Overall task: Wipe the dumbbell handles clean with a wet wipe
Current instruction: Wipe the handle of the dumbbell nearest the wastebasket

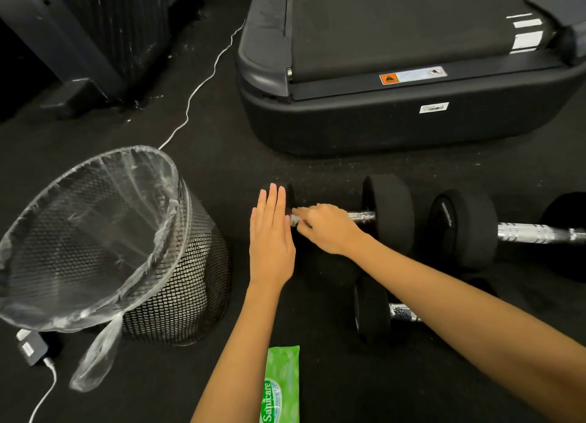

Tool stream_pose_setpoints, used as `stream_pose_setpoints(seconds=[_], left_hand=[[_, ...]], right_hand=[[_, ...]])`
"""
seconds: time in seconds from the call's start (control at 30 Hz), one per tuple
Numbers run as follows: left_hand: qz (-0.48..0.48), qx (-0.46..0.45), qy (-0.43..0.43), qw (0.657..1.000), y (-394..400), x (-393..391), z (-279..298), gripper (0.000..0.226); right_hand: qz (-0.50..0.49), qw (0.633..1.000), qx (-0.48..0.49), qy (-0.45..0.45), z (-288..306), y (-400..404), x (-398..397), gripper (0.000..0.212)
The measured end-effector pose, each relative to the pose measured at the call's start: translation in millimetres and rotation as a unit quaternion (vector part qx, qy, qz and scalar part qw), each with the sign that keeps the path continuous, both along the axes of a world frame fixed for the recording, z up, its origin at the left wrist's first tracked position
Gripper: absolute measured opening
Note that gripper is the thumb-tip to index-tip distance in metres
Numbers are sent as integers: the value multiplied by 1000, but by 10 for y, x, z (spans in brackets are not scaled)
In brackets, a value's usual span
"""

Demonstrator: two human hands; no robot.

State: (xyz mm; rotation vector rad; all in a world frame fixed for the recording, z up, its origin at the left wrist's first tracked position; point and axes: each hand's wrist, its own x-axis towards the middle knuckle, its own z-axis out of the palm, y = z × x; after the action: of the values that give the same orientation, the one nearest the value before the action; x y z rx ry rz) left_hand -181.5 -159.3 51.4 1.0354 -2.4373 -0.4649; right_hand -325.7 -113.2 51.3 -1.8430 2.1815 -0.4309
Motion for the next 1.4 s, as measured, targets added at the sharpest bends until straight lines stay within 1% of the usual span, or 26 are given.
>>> stream_pose_setpoints(seconds=[0.03, 0.07, 0.1, 0.2, 0.27, 0.33, 0.4, 0.5, 0.57, 0.63, 0.7, 0.73, 0.87, 0.93, 1.0, 1.1, 1.17, 1.27, 1.3, 1.33, 1.4], left_hand=[[-2, -1, -2, 1000, -4, 2, 7, 52], [-4, -3, -4, 1000, -4, 8, 14, 52], [-5, -6, -5, 1000, -2, 13, 20, 53], [-5, -1, 1, 1000, 10, 16, 9, 53], [0, 6, 3, 1000, 11, -1, -3, 52], [3, 6, 0, 1000, 6, -13, 9, 53], [-1, -7, -11, 1000, 6, 1, 36, 54], [-9, -18, -18, 1000, 4, 23, 80, 54], [-9, -16, -16, 1000, 16, 30, 89, 54], [-9, -19, -19, 1000, 36, 32, 85, 54], [-12, -21, -22, 999, 32, 32, 82, 55], [-13, -21, -23, 999, 22, 32, 85, 54], [-14, -15, -42, 999, 28, 20, 141, 54], [-8, -6, -53, 999, 45, 22, 177, 54], [-3, -9, -70, 998, 48, 27, 214, 54], [5, 0, -80, 997, 56, 24, 280, 54], [3, 20, -95, 995, 61, 10, 339, 57], [-17, 35, -146, 989, 19, 32, 486, 61], [-19, 37, -144, 989, 23, 56, 551, 61], [-17, 38, -119, 992, 51, 76, 608, 59], [-8, 79, -9, 997, 181, 71, 673, 52]], right_hand=[[-15, 1000, 6, -22, 3, -23, -48, 40], [-18, 1000, 8, -25, 14, -13, -80, 39], [-14, 1000, 3, -7, 14, 14, -92, 38], [21, 994, -38, 105, -52, 171, 45, 43], [50, 987, -33, 150, -75, 191, 126, 48], [42, 987, -18, 151, -48, 120, 93, 49], [1, 991, -11, 134, -31, 119, 32, 49], [-58, 987, -40, 144, -128, 330, 62, 47], [-59, 980, -52, 181, -216, 459, 151, 48], [-21, 979, -56, 197, -243, 462, 170, 49], [14, 984, -59, 169, -167, 386, 120, 49], [14, 986, -55, 156, -131, 345, 79, 48], [-43, 989, -41, 137, -98, 360, 75, 43], [-25, 991, -48, 125, -135, 424, 132, 38], [-12, 996, -55, 75, -115, 466, 126, 35], [-35, 997, -53, -36, 69, 517, 91, 22], [-51, 993, -35, -103, 202, 548, 66, 24], [-78, 980, -51, -175, 334, 600, 39, 30], [-83, 975, -57, -199, 366, 620, 31, 31], [-91, 969, -66, -221, 391, 633, 21, 30], [-116, 955, -91, -259, 468, 674, 13, 19]])
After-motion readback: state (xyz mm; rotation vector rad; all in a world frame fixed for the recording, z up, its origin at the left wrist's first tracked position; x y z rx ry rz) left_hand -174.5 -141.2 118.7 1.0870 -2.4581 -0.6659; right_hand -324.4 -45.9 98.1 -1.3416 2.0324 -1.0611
